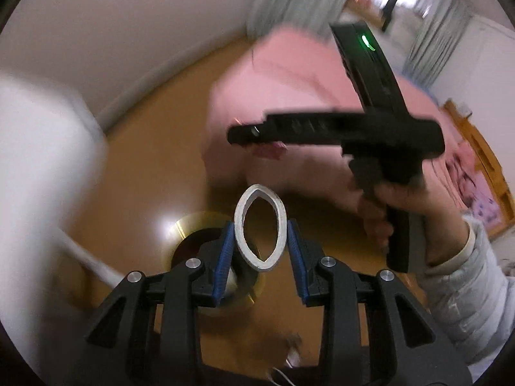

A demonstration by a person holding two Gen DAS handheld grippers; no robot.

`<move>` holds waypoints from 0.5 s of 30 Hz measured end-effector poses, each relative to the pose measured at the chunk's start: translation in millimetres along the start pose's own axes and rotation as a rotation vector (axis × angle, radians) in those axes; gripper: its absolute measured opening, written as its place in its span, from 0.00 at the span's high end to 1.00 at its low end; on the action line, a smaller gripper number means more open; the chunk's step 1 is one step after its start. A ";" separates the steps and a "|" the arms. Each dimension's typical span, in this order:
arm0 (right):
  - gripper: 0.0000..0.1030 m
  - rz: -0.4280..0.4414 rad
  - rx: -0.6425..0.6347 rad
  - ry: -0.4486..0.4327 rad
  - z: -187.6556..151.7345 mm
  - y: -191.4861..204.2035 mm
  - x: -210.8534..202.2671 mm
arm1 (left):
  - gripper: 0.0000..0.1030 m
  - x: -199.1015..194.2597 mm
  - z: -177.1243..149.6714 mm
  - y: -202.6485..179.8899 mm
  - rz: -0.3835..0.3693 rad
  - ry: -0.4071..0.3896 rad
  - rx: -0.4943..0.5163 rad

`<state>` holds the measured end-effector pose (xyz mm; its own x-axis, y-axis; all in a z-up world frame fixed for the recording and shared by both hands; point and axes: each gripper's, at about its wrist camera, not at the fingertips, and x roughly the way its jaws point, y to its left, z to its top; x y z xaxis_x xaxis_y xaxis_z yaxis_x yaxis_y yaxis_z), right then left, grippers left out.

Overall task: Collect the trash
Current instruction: 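Carry ring and pink box over the black bin and open both tools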

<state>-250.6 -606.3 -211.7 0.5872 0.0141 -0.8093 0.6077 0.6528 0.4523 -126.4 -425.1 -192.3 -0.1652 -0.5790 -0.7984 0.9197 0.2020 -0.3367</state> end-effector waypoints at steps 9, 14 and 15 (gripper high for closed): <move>0.44 -0.103 0.318 0.341 -85.6 -119.9 162.9 | 0.69 202.0 -62.6 75.7 0.079 0.458 -0.279; 0.44 -0.070 0.321 0.347 -91.2 -126.4 164.7 | 0.69 202.6 -67.2 76.7 0.093 0.462 -0.254; 0.44 -0.056 0.328 0.343 -88.8 -126.8 164.6 | 0.69 202.0 -66.0 76.3 0.095 0.459 -0.248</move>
<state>-278.5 -619.5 -435.6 0.3714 0.2712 -0.8880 0.8026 0.3870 0.4538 -113.1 -474.4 -412.2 -0.2751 -0.1545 -0.9489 0.8354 0.4502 -0.3154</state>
